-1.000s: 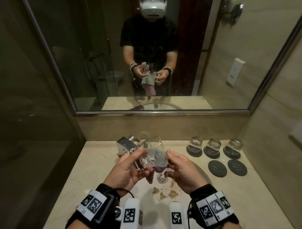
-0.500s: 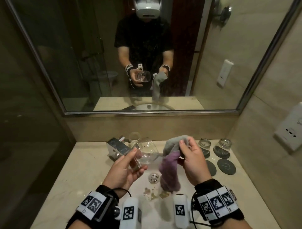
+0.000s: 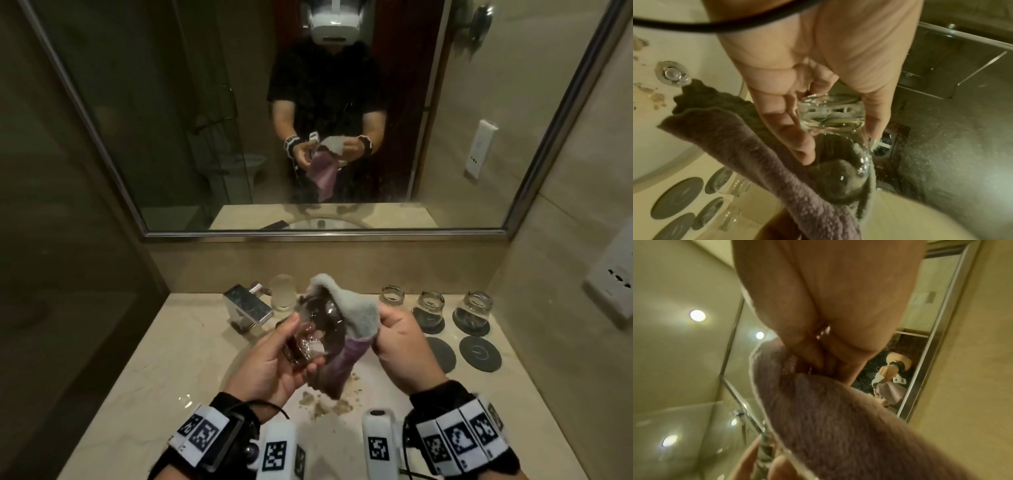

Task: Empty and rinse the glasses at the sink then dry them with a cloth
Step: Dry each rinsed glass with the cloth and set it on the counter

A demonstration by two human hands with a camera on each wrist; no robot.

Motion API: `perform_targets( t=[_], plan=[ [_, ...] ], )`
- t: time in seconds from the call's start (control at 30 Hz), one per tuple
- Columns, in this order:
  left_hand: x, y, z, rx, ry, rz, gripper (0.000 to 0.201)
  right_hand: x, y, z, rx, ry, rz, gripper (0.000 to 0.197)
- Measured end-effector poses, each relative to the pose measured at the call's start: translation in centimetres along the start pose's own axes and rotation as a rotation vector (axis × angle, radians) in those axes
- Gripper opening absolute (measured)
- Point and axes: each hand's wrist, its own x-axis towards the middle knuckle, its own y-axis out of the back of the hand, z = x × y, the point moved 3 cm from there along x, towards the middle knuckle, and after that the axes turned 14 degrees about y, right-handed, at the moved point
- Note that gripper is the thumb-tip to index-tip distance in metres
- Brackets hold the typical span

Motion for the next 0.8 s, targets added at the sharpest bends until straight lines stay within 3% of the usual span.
perform_targets(
  t=[0.13, 0.27, 0.4, 0.53, 0.67, 0.8],
  plan=[
    [-0.3, -0.5, -1.1, 0.010, -0.002, 0.023, 0.051, -1.3, 0.8, 0.8, -0.312, -0.070, -0.186, 0.021],
    [-0.4, -0.8, -1.0, 0.074, 0.012, 0.026, 0.046, -2.7, 1.1, 0.5, -0.346, -0.131, -0.384, 0.035],
    [-0.6, -1.6, -1.1, 0.268, 0.037, 0.016, 0.047, -3.6, 0.3, 0.6, -0.238, -0.156, -0.464, 0.039],
    [-1.0, -1.9, -0.3, 0.390, -0.013, 0.015, 0.048, -4.1, -0.5, 0.7, 0.061, -0.208, -0.471, 0.039],
    [-1.5, -1.7, 0.5, 0.642, -0.216, 0.071, 0.058, -4.2, -0.6, 0.9, 0.254, -0.106, -0.403, 0.038],
    [-2.2, -2.1, 1.1, 0.797, -0.365, 0.081, 0.058, -4.6, -1.2, 0.7, 0.866, -0.131, -0.306, 0.051]
  ],
)
